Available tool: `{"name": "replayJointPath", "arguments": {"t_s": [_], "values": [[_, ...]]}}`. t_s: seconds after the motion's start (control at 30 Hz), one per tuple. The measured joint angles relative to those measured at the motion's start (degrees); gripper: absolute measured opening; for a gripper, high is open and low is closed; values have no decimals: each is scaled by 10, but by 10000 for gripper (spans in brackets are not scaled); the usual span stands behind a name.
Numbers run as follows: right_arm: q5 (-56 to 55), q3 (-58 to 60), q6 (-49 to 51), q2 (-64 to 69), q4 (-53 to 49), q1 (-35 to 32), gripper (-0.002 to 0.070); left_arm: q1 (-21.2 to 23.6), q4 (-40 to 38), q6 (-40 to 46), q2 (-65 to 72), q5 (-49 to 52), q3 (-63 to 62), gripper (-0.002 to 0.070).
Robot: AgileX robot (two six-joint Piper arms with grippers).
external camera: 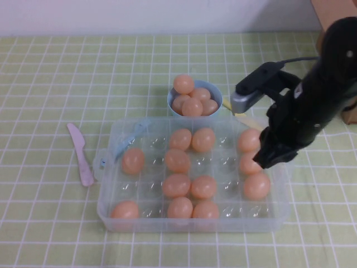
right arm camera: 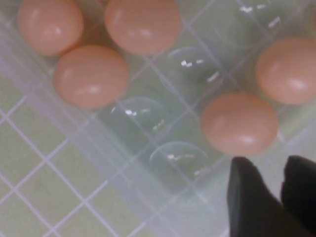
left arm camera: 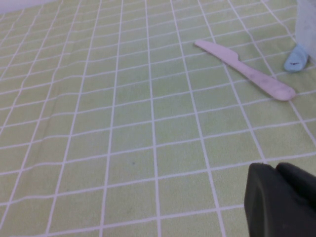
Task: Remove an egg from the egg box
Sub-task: Pick up the egg from the plastic box
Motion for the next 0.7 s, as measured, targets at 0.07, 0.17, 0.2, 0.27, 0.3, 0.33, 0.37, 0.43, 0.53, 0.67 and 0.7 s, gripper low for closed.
{"name": "replayJointPath", "arguments": {"t_s": [0.07,0.17,0.2,0.27,0.3,0.33,0.37,0.43,0.53,0.67,0.7], "values": [[4,-33,-1,36,-3,13,202,0,0,0,0,0,0,-4],[6,-68,-1,80,-5,25,385,0,0,0,0,0,0,-4],[6,-75,-1,89,-6,26,442,0,0,0,0,0,0,-4],[7,-87,3,112,-9,29,510,0,0,0,0,0,0,-4],[7,-91,8,117,-12,29,519,0,0,0,0,0,0,-4],[9,-94,14,125,-15,30,524,0,0,0,0,0,0,-4],[13,-96,19,135,-21,30,525,0,0,0,0,0,0,-4],[24,-98,22,146,-31,30,519,0,0,0,0,0,0,-4],[42,-99,24,159,-39,30,515,0,0,0,0,0,0,-4],[47,-99,26,169,-41,30,515,0,0,0,0,0,0,-4],[47,-99,26,171,-43,30,515,0,0,0,0,0,0,-4]]}}
